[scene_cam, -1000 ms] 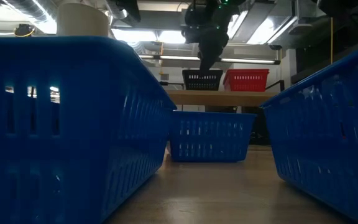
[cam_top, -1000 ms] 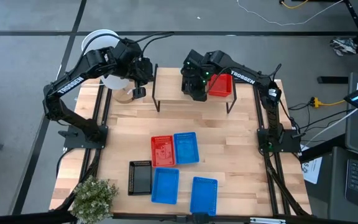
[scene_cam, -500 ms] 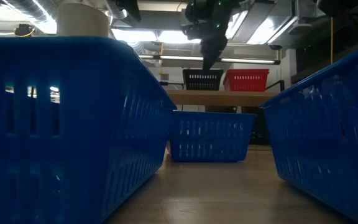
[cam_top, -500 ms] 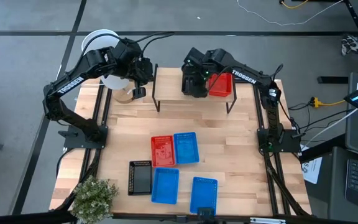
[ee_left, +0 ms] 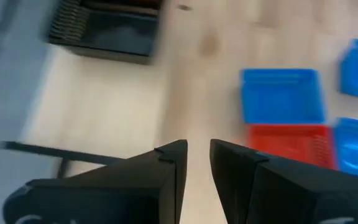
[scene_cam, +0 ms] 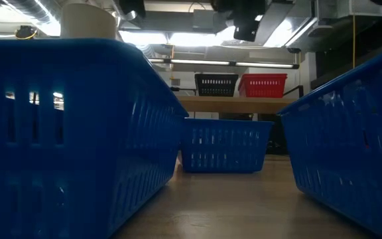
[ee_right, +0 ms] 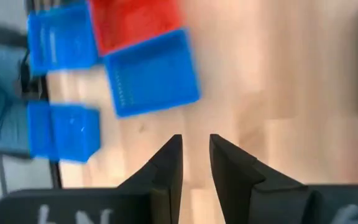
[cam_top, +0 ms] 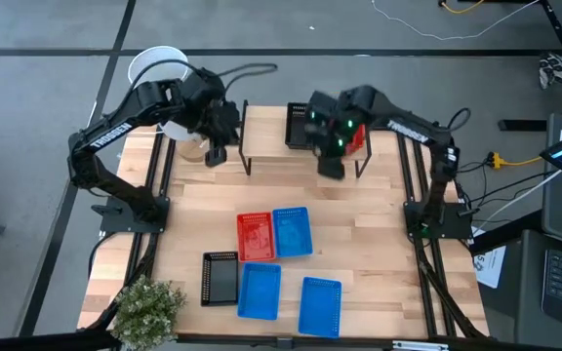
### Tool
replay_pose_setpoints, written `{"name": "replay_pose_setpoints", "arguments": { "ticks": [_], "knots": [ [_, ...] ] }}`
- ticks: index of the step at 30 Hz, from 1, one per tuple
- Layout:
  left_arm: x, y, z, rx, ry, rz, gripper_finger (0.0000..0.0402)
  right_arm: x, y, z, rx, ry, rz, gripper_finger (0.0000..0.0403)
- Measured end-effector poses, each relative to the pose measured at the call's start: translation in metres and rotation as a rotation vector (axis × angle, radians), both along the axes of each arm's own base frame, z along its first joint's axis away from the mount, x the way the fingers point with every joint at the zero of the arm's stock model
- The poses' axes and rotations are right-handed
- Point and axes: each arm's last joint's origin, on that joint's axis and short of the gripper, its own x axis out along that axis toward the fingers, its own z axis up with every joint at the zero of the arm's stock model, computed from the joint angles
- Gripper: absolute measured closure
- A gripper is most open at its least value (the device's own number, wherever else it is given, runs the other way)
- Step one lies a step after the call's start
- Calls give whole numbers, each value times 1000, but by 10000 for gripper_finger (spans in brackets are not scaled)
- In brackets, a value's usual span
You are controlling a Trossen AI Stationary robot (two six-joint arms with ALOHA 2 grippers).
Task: Stack baskets on shelf by color
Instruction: Put the top blue bin on the shelf
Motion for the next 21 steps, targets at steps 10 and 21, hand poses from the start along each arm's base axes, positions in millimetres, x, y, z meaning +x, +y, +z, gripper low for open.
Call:
{"name": "replay_pose_setpoints", "arguments": {
  "ticks": [10,21],
  "knots": [
    [14,-50,-1,-42,18,-159,339,28,117,-81,8,-41,171,324],
    [17,-69,-2,29,40,-181,339,21,200,-151,-339,-156,111,324]
  ]
}}
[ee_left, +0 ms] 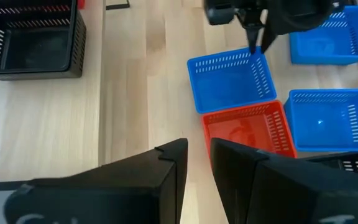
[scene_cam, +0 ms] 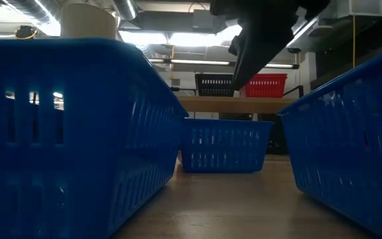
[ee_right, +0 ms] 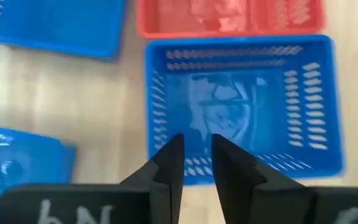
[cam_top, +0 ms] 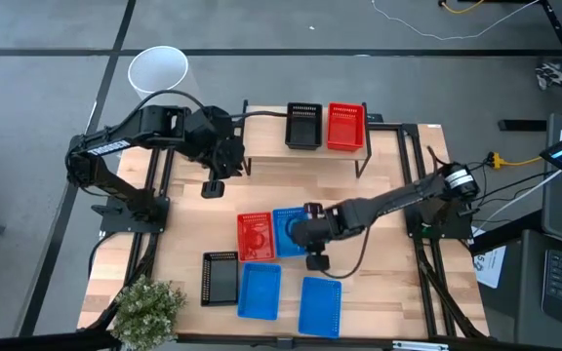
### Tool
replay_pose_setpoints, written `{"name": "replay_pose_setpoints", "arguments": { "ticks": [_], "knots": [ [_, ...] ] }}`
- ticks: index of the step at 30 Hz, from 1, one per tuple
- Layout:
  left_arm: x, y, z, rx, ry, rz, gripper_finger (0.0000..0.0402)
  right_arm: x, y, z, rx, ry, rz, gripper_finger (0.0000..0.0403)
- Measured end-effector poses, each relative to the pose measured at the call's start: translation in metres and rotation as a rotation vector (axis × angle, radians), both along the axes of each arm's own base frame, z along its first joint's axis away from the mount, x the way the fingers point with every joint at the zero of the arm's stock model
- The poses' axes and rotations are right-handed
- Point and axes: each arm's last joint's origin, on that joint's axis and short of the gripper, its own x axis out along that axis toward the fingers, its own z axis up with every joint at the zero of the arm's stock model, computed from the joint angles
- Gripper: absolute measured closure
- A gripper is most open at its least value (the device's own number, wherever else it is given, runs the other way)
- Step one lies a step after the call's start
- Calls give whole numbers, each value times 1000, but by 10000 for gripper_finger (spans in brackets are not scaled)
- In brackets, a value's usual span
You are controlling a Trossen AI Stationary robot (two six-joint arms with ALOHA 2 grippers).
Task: Stack baskets on shelf by color
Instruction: Put the top blue bin on the shelf
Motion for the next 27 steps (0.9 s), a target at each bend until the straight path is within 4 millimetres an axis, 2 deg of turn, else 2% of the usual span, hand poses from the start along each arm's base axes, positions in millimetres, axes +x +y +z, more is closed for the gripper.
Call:
{"name": "replay_pose_setpoints", "arguments": {
  "ticks": [8,13,20,27],
  "knots": [
    [0,2,0,47,2,41,339,6,22,-17,21,-36,31,324],
    [0,2,1,55,-1,49,339,10,24,-38,2,22,29,324],
    [4,3,-1,56,1,48,339,11,24,-44,8,42,4,324],
    [3,3,-1,58,1,46,339,15,25,-59,-16,76,-3,325]
  ]
}}
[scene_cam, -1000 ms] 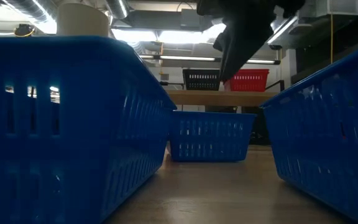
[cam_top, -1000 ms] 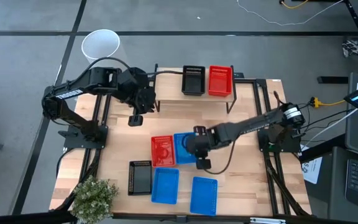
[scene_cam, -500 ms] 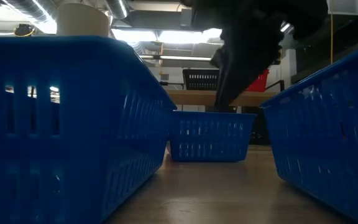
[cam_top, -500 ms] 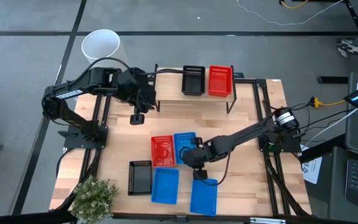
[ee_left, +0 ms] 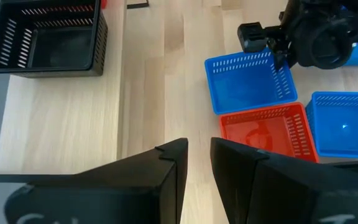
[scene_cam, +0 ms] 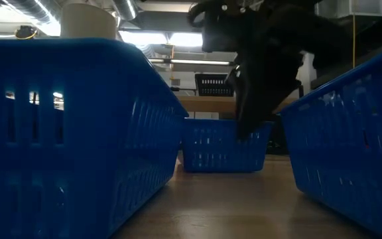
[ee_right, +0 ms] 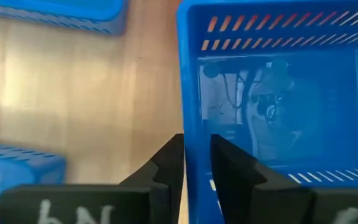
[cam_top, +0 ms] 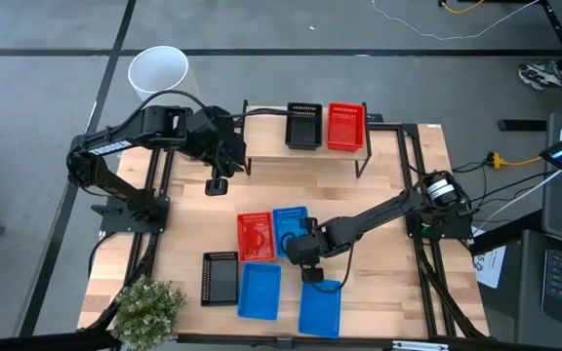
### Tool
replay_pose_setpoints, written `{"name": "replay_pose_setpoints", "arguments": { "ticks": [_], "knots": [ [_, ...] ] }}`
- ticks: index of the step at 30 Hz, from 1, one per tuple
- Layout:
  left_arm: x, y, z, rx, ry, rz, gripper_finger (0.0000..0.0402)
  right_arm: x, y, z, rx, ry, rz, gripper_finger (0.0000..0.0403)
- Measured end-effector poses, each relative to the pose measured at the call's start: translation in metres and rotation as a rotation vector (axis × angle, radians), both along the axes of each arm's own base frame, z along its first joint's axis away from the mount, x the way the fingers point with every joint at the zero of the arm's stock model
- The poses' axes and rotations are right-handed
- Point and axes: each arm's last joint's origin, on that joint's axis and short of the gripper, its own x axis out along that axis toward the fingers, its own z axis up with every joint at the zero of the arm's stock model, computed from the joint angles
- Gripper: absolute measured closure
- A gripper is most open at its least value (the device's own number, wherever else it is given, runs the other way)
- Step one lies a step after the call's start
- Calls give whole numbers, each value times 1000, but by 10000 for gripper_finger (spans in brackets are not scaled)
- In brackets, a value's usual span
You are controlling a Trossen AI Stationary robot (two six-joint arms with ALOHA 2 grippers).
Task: Stack baskets on shelf by color
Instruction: Put the top blue bin on the shelf
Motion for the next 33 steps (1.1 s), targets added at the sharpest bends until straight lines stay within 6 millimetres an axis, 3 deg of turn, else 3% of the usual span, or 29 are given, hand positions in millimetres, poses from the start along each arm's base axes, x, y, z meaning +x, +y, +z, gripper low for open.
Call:
{"name": "replay_pose_setpoints", "arguments": {
  "ticks": [4,8,12,17,20,23,26,33],
  "knots": [
    [0,1,0,45,8,2,339,1,-1,-2,-7,-3,-48,376],
    [-6,2,4,121,6,21,339,6,1,18,-7,-12,-76,396],
    [-11,2,7,140,-3,8,339,11,4,61,-36,11,-81,398],
    [-19,4,12,180,-10,-2,339,19,4,134,-108,-130,-34,400],
    [-29,3,18,196,-40,11,339,24,-6,170,-196,-249,-21,400],
    [-45,1,26,199,-69,12,339,31,-27,198,-283,-342,-16,401],
    [-63,-2,34,197,-121,27,339,38,-59,212,-332,-385,-33,401],
    [-88,-6,47,171,-220,61,339,61,-152,215,-375,-459,-106,402]
  ]
}}
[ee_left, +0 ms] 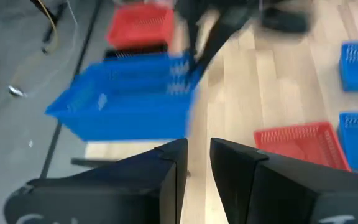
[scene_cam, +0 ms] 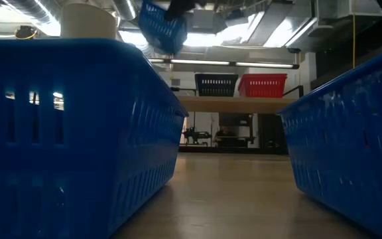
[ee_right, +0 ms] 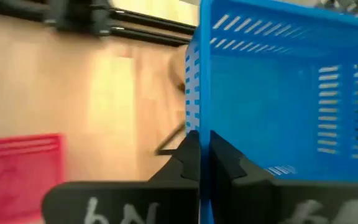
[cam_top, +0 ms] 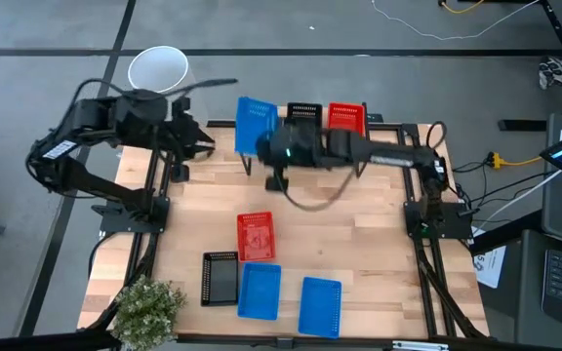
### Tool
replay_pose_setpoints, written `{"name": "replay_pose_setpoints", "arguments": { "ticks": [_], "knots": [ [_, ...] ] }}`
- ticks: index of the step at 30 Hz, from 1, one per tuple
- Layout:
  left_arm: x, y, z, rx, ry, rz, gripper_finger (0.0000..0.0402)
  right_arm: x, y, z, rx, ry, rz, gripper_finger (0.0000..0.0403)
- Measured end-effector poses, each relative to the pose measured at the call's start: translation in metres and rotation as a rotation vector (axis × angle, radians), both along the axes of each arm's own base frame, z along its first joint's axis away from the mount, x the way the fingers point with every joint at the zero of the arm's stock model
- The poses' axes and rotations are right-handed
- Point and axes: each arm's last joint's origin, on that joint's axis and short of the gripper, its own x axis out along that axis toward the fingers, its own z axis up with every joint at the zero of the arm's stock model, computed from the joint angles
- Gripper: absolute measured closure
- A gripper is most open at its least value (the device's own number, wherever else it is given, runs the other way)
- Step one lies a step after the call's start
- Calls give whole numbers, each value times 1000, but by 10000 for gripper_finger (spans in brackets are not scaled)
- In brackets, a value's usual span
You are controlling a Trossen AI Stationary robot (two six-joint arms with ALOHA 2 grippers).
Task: Stack baskets on shelf by color
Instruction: Put the top blue bin on the shelf
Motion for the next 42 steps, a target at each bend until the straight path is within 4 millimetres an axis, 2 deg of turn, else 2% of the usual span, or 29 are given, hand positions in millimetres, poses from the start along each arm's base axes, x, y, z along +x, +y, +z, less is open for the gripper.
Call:
{"name": "replay_pose_setpoints", "arguments": {
  "ticks": [5,10,20,33,42],
  "knots": [
    [-7,-1,2,2,-17,0,339,13,-48,-24,30,41,-46,402],
    [-7,-1,1,0,-4,0,339,19,-69,-50,58,143,-79,402],
    [-2,0,-1,-2,10,0,339,25,-74,-76,85,253,-46,402],
    [-2,0,-2,-4,24,0,339,25,-75,-77,63,264,-71,398],
    [-2,0,-2,-6,24,1,339,23,-76,-78,66,286,-77,349]
  ]
}}
